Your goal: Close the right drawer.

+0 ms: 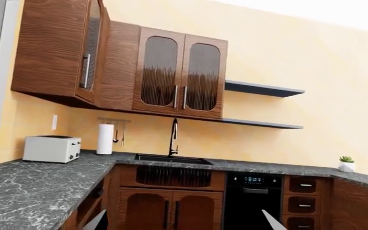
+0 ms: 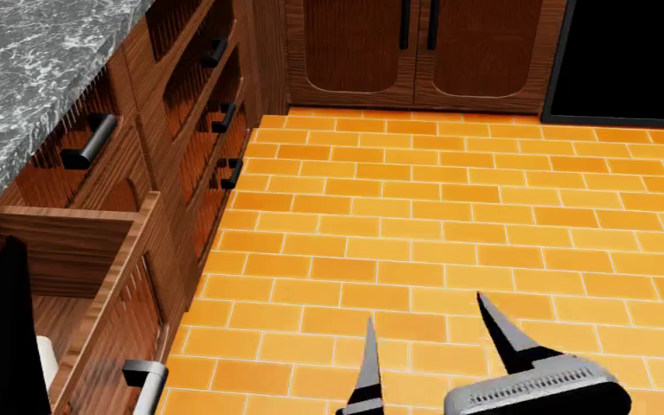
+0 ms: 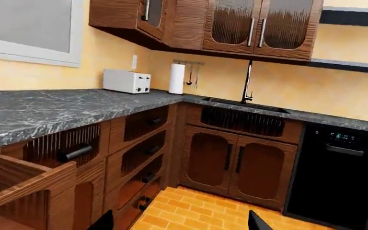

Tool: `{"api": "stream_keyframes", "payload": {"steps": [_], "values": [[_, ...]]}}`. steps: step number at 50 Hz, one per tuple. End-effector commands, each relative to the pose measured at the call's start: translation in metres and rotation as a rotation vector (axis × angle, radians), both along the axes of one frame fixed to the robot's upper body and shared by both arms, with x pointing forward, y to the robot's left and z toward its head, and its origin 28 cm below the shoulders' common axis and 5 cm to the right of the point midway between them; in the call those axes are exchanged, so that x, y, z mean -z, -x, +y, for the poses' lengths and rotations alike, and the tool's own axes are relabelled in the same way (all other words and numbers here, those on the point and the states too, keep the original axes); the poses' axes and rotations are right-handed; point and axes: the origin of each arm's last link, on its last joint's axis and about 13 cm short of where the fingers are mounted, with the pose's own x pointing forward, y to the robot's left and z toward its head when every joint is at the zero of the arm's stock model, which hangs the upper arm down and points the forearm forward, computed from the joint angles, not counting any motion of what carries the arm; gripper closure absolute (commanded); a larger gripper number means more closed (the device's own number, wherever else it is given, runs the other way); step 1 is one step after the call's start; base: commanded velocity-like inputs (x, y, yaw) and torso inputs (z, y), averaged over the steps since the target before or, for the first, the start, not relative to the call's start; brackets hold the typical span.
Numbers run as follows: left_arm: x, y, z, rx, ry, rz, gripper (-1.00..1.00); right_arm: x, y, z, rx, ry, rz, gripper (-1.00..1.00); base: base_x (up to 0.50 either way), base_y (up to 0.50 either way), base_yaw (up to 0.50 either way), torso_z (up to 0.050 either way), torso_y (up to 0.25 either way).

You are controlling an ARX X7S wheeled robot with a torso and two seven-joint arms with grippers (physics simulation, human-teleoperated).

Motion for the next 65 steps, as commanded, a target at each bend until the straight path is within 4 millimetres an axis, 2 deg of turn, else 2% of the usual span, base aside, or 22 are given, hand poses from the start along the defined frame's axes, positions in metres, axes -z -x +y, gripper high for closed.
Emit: {"api": "stream_keyframes", "payload": {"steps": [1,12,15,24,40,42,47,56,59,65], "values": [[0.005,0.005,-0.005,0.027,-0.018,0.019,-1.00,-0.034,0.009,-0.035,0.203,-0.067,-0.114,-1.00,0.00,0.00,0.00,0.000,0.000],[0.011,0.003,-0.009,0.048,-0.027,0.035,-1.00,-0.054,0.008,-0.052,0.306,-0.052,-0.190,-1.00,0.00,0.00,0.00,0.000,0.000],[0.013,0.003,-0.011,0.056,-0.030,0.040,-1.00,-0.058,0.010,-0.058,0.325,-0.108,-0.174,-1.00,0.00,0.00,0.00,0.000,0.000],[0.017,0.002,-0.017,0.088,-0.033,0.053,-1.00,-0.059,0.012,-0.071,0.383,-0.120,-0.179,-1.00,0.00,0.00,0.00,0.000,0.000],[0.040,-0.001,-0.023,0.164,-0.049,0.083,-1.00,-0.066,0.019,-0.082,0.421,-0.136,-0.200,-1.00,0.00,0.00,0.00,0.000,0.000],[0.027,-0.008,-0.034,0.171,-0.051,0.098,-1.00,-0.068,0.022,-0.084,0.421,-0.139,-0.205,-1.00,0.00,0.00,0.00,0.000,0.000],[0.027,-0.014,-0.048,0.200,-0.060,0.125,-1.00,-0.068,0.025,-0.089,0.432,-0.155,-0.202,-1.00,0.00,0.00,0.00,0.000,0.000],[0.042,-0.029,-0.067,0.239,-0.050,0.188,-1.00,-0.076,0.039,-0.097,0.446,-0.154,-0.236,-1.00,0.00,0.00,0.00,0.000,0.000],[0.047,-0.035,-0.073,0.240,-0.049,0.204,-1.00,-0.075,0.046,-0.101,0.452,-0.224,-0.223,-1.00,0.00,0.00,0.00,0.000,0.000],[0.064,-0.052,-0.088,0.259,-0.051,0.255,-1.00,-0.073,0.049,-0.100,0.444,-0.202,-0.238,-1.00,0.00,0.00,0.00,0.000,0.000]]}}
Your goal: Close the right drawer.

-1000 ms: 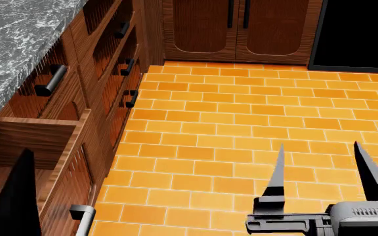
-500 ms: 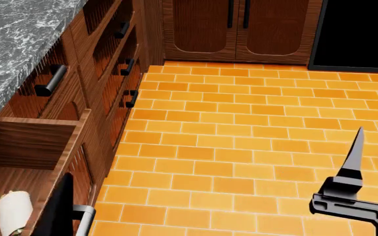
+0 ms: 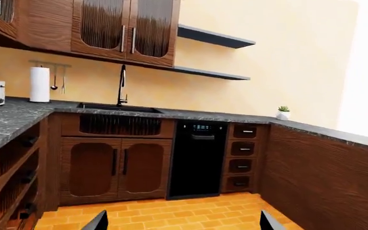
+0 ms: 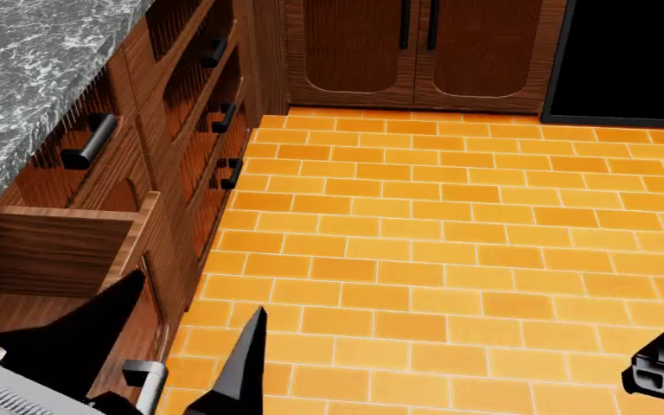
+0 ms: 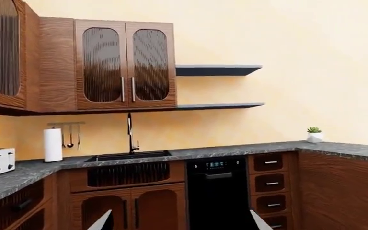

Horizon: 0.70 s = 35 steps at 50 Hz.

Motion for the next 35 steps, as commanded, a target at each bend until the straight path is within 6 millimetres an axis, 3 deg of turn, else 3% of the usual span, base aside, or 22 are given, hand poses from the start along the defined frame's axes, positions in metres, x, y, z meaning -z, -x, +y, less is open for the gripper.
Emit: {"api": "stream_keyframes", "payload": {"steps": [1,9,13,22,35], "values": [[0.023,-0.024,-0.026,0.023,0.001,0.085,-1.00,-0.002,0.012,-0.005,-0.003,-0.021,-0.017,-1.00,0.00,0.00,0.00,0.000,0.000],[0.050,-0.041,-0.030,0.046,0.054,0.138,-1.00,0.003,0.006,0.000,-0.017,-0.013,0.000,-1.00,0.00,0.00,0.00,0.000,0.000],[0.076,-0.049,-0.032,0.054,0.058,0.206,-1.00,0.006,0.005,0.001,-0.027,-0.015,0.013,-1.00,0.00,0.00,0.00,0.000,0.000],[0.116,-0.062,-0.033,0.019,-0.010,0.281,-1.00,0.010,0.000,0.005,-0.048,-0.006,0.033,-1.00,0.00,0.00,0.00,0.000,0.000],[0.159,-0.078,-0.026,-0.015,-0.123,0.312,-1.00,0.017,-0.004,0.009,-0.060,0.020,0.055,-1.00,0.00,0.00,0.00,0.000,0.000]]}}
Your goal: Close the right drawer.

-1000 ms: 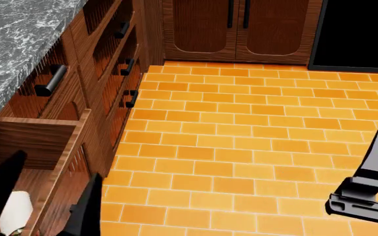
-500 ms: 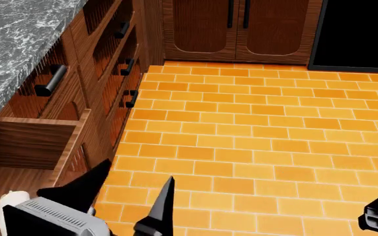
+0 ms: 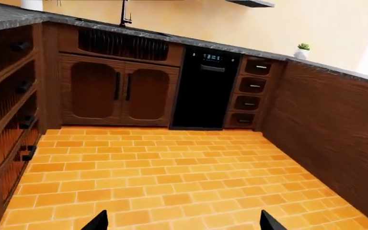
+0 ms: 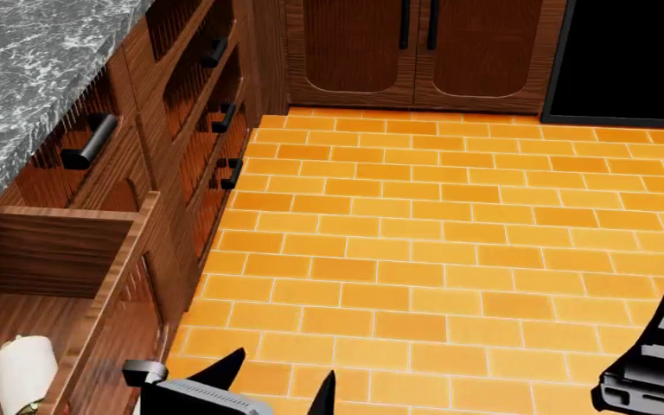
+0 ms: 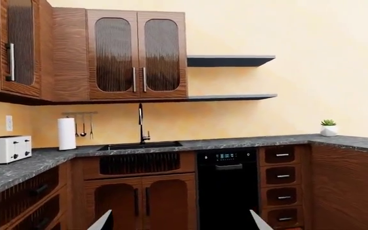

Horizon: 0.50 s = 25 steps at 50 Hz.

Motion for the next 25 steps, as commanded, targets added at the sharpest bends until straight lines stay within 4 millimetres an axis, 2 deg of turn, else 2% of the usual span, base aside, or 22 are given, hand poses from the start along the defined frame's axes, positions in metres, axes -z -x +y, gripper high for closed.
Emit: {"api": "stream_keyframes", "payload": {"steps": [1,10,11,13,14,25], "values": [[0.040,-0.013,0.005,-0.010,-0.088,0.037,-1.00,0.006,-0.004,0.003,-0.012,0.017,0.021,-1.00,0.00,0.00,0.00,0.000,0.000],[0.051,-0.023,0.011,-0.014,-0.124,-0.003,-1.00,0.008,-0.006,0.006,-0.022,0.027,0.036,-1.00,0.00,0.00,0.00,0.000,0.000],[0.061,-0.026,0.014,-0.040,-0.173,-0.014,-1.00,0.009,-0.006,0.006,-0.021,0.029,0.039,-1.00,0.00,0.00,0.00,0.000,0.000],[0.058,-0.028,0.015,-0.034,-0.159,-0.015,-1.00,0.009,-0.006,0.006,-0.022,0.030,0.040,-1.00,0.00,0.00,0.00,0.000,0.000],[0.066,-0.030,0.017,-0.053,-0.179,-0.017,-1.00,0.009,-0.006,0.006,-0.021,0.028,0.040,-1.00,0.00,0.00,0.00,0.000,0.000],[0.077,-0.038,0.029,-0.119,-0.180,-0.006,-1.00,0.009,-0.005,0.006,-0.023,0.035,0.040,-1.00,0.00,0.00,0.00,0.000,0.000]]}}
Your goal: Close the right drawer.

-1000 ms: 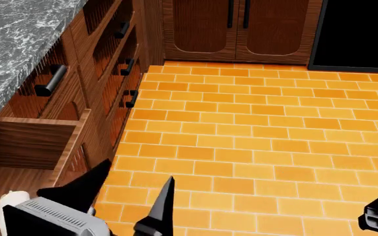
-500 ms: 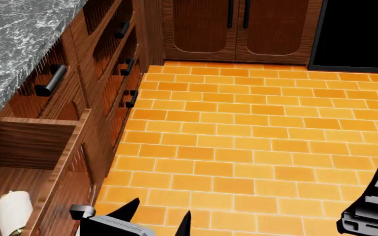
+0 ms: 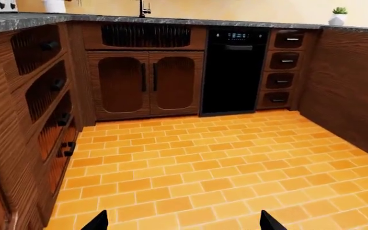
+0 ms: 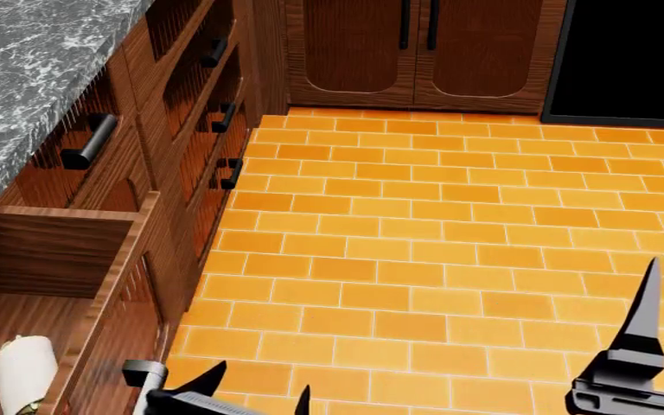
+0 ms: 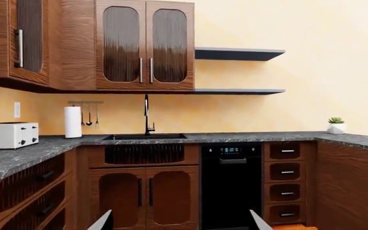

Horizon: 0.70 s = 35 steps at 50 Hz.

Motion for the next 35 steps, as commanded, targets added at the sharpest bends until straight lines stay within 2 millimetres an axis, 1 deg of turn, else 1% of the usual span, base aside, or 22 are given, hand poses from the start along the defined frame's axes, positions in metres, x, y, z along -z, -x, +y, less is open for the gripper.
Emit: {"api": "stream_keyframes", "payload": {"steps": [1,11,19,25,35], "values": [[0.015,-0.005,0.013,-0.052,-0.037,-0.001,-1.00,0.001,0.000,0.001,-0.005,0.003,0.004,-1.00,0.00,0.00,0.00,0.000,0.000],[0.023,-0.005,0.031,-0.158,-0.021,0.036,-1.00,0.002,-0.001,0.003,-0.007,0.011,0.009,-1.00,0.00,0.00,0.00,0.000,0.000],[0.025,-0.005,0.037,-0.191,-0.020,0.055,-1.00,-0.001,0.000,0.003,-0.005,0.012,-0.002,-1.00,0.00,0.00,0.00,0.000,0.000],[0.025,-0.007,0.049,-0.238,-0.043,0.060,-1.00,-0.009,0.002,0.001,0.007,0.010,-0.032,-1.00,0.00,0.00,0.00,0.000,0.000],[0.025,-0.009,0.066,-0.320,-0.068,0.054,-1.00,-0.015,0.001,0.002,-0.002,0.010,-0.055,-1.00,0.00,0.00,0.00,0.000,0.000]]}}
